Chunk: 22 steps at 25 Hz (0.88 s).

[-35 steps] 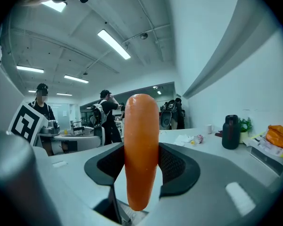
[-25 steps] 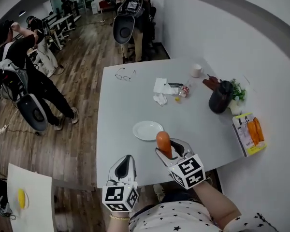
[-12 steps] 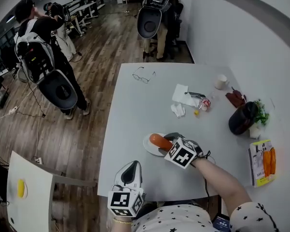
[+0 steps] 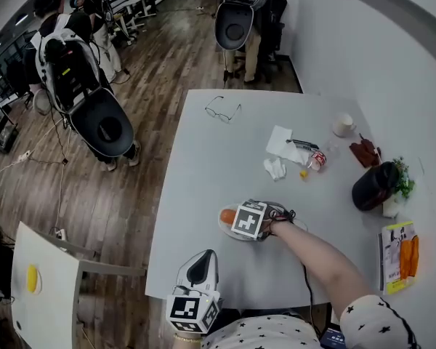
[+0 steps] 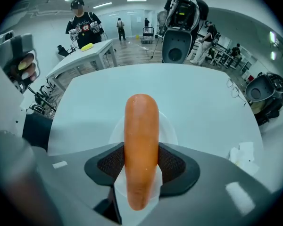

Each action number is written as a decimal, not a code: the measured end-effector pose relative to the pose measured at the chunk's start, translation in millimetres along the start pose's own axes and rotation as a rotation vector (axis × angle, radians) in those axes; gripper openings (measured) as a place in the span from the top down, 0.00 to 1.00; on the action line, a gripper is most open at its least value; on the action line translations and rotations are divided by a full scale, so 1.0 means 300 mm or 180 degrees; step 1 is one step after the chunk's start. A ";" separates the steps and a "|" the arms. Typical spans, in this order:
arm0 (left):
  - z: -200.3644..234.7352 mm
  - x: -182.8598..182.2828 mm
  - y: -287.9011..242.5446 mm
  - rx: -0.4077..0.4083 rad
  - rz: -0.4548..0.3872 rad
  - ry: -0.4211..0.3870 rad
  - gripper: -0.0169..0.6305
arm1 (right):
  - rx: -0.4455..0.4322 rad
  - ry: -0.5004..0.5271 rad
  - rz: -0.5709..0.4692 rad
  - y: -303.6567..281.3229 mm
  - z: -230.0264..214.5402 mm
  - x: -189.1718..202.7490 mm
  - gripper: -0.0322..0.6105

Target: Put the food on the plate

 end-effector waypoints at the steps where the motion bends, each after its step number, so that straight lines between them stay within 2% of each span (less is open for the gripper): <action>1: 0.000 0.003 0.001 0.0000 0.0005 0.0012 0.96 | -0.0038 -0.0009 0.0061 -0.016 -0.003 -0.001 0.62; 7: 0.005 0.010 0.016 -0.0028 -0.0001 0.0046 0.96 | -0.0123 -0.0043 0.0251 -0.068 -0.017 0.000 0.62; 14: 0.010 0.018 0.025 -0.0065 0.0016 0.0041 0.96 | -0.0050 -0.0064 0.0094 -0.067 -0.018 -0.005 0.61; 18: 0.002 0.009 0.025 -0.0083 0.0021 0.0009 0.96 | 0.0123 -0.0306 -0.0415 0.008 -0.013 -0.034 0.57; 22: -0.013 0.001 0.020 -0.0089 0.0019 -0.0031 0.96 | 0.0239 -0.0467 -0.1047 0.160 0.067 -0.052 0.56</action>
Point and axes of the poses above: the fingertips, and each gripper's own axes: y backward along the fingers, z to its left, x out of its underside, the point moved 2 cm from there along y, backward along the fingers, and after that the axes turned 1 degree about -x, right-handed, at the moved point
